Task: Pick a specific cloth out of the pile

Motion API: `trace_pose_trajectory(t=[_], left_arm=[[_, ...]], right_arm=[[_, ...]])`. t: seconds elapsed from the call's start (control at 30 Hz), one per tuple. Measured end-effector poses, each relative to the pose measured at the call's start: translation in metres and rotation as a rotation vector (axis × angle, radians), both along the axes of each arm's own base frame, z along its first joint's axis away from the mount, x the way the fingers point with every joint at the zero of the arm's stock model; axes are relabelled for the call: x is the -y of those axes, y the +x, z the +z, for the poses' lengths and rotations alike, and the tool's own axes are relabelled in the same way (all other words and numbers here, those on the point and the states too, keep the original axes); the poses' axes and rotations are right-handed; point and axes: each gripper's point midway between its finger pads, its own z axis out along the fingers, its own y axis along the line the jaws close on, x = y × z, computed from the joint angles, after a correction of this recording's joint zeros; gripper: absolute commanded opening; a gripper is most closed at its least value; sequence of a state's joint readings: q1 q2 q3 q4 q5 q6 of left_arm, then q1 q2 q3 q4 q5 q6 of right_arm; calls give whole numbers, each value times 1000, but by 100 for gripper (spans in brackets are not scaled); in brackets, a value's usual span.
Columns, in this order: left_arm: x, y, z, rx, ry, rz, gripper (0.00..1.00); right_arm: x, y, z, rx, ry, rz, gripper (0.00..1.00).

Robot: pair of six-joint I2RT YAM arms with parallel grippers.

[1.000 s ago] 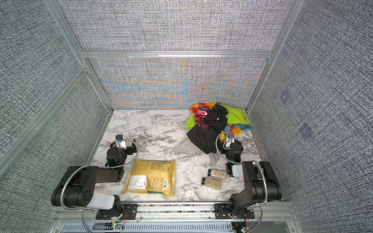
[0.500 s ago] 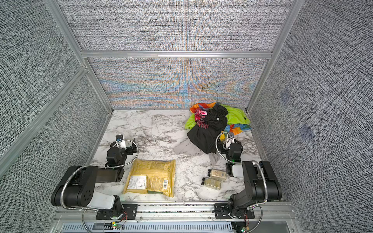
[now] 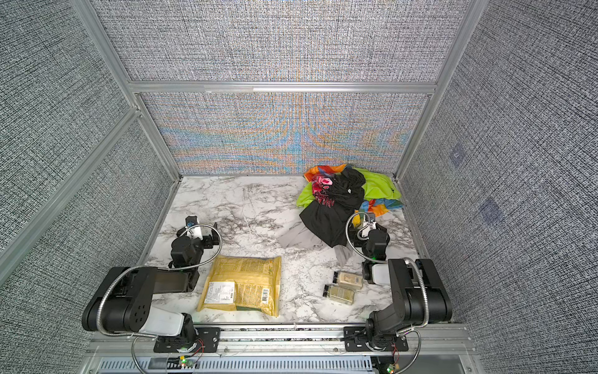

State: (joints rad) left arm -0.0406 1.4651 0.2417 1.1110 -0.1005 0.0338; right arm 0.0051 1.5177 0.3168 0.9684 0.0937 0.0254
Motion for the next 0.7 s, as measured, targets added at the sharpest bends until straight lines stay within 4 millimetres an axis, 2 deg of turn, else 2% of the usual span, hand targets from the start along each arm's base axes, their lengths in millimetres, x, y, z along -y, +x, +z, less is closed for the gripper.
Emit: trace_pose_trajectory(t=[0.7], left_arm=[[0, -3, -3, -7, 0, 0, 99]], right_arm=[[0, 0, 0, 0, 0, 0, 99]])
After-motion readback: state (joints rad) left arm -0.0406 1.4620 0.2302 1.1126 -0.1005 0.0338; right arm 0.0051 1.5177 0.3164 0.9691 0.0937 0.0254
